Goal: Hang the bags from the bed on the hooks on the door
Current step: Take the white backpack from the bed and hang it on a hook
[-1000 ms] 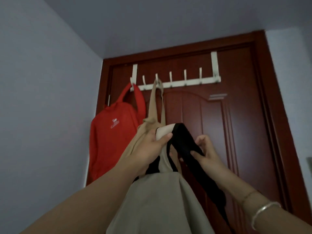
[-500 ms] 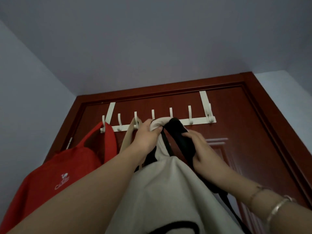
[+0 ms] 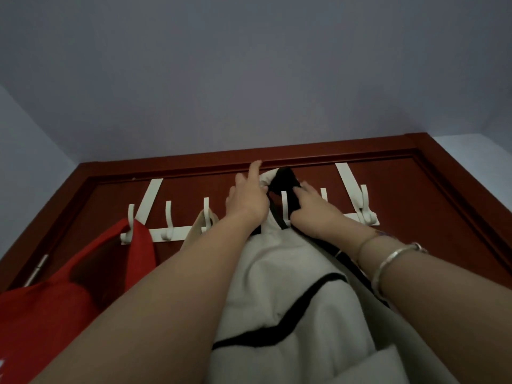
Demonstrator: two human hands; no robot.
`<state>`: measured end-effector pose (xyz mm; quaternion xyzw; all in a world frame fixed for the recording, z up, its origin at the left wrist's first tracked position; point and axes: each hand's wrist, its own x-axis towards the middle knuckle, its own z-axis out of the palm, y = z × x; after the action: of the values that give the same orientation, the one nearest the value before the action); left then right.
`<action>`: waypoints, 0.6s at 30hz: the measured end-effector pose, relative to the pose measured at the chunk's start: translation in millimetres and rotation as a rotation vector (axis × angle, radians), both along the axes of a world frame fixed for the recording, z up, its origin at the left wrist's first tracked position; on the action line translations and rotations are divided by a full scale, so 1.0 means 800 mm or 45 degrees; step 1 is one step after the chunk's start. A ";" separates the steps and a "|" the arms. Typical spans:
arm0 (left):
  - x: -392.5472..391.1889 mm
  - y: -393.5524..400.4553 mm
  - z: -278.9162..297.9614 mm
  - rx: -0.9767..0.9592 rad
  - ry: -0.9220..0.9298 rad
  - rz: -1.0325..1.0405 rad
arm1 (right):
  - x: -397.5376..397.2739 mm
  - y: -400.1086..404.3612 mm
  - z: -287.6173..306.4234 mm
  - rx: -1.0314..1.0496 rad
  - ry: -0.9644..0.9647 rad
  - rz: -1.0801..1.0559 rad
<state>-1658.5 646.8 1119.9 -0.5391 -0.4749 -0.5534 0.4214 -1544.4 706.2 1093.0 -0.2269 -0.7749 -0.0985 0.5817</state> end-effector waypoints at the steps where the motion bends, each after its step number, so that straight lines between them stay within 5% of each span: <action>1: -0.002 0.006 -0.002 0.016 0.033 0.204 | -0.004 0.000 0.005 -0.041 -0.062 -0.019; 6: -0.016 0.036 -0.051 0.073 0.225 0.736 | -0.002 0.013 -0.034 0.024 -0.161 -0.141; 12: -0.004 0.020 -0.096 -0.160 0.178 0.767 | 0.017 0.015 -0.100 0.108 -0.162 -0.031; 18: 0.009 -0.019 -0.162 -0.213 0.204 0.655 | 0.044 0.013 -0.157 0.126 0.139 0.192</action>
<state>-1651.0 631.5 990.4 -0.4758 -0.6055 -0.3427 0.5382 -1509.4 716.3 967.2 -0.1439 -0.7512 -0.0798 0.6392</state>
